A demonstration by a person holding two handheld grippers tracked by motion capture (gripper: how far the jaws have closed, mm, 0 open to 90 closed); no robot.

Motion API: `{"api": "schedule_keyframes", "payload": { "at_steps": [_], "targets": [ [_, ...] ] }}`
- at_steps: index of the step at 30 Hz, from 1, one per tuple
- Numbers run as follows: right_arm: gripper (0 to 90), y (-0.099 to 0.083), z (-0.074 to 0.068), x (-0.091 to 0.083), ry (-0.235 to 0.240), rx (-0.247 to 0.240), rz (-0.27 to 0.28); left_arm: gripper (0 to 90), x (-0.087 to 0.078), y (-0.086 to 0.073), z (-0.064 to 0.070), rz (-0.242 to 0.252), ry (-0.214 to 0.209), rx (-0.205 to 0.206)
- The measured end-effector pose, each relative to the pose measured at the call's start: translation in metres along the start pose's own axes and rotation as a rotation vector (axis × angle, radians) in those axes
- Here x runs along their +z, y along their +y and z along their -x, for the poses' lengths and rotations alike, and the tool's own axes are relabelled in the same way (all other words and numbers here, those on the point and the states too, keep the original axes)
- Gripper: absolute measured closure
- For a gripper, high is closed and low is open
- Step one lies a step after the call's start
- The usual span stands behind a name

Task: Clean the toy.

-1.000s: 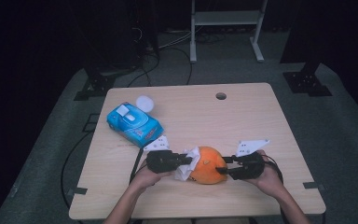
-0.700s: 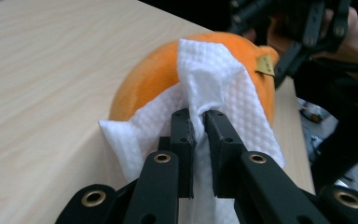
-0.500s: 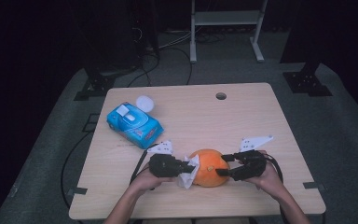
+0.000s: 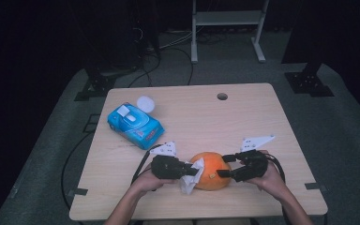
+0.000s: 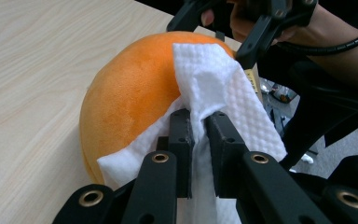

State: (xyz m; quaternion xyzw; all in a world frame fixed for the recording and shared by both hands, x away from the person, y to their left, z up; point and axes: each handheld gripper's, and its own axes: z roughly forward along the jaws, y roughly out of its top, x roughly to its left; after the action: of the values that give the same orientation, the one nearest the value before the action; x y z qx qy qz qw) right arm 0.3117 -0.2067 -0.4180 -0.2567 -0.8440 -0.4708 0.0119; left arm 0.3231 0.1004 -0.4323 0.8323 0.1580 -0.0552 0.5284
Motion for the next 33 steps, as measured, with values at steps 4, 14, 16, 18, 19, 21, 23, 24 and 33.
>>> {"api": "schedule_keyframes", "payload": {
  "at_steps": [4, 14, 16, 18, 19, 21, 23, 24, 33],
  "targets": [
    [38.1, -0.001, 0.000, 0.003, -0.023, 0.030, -0.025, 80.2, -0.009, 0.002, -0.004, 0.074, 0.080, -0.022],
    [68.1, 0.008, -0.026, 0.001, -0.164, -0.155, 0.102, 82.1, -0.012, -0.001, -0.011, 0.168, 0.087, -0.103],
    [67.9, 0.013, -0.026, 0.001, -0.157, -0.168, 0.134, 82.1, -0.017, 0.000, -0.013, 0.201, 0.097, -0.115],
    [67.3, 0.013, -0.020, 0.006, -0.152, -0.157, 0.115, 82.0, -0.014, -0.003, -0.014, 0.177, 0.107, -0.109],
    [66.2, 0.011, -0.015, 0.010, -0.147, -0.147, 0.088, 81.9, -0.010, -0.006, -0.015, 0.169, 0.090, -0.121],
    [61.3, 0.005, -0.006, 0.013, -0.084, -0.108, 0.033, 82.1, -0.005, -0.008, -0.014, 0.151, 0.078, -0.119],
    [53.0, 0.006, -0.001, 0.004, -0.047, -0.077, -0.005, 82.2, 0.004, -0.005, -0.008, 0.113, 0.059, -0.078],
    [50.0, 0.006, -0.001, 0.000, -0.046, -0.072, -0.007, 82.2, 0.006, -0.002, -0.004, 0.095, 0.058, -0.057],
    [46.8, -0.002, 0.004, 0.003, -0.083, 0.004, -0.040, 82.0, 0.007, 0.002, 0.001, 0.076, 0.095, -0.006]
  ]
}}
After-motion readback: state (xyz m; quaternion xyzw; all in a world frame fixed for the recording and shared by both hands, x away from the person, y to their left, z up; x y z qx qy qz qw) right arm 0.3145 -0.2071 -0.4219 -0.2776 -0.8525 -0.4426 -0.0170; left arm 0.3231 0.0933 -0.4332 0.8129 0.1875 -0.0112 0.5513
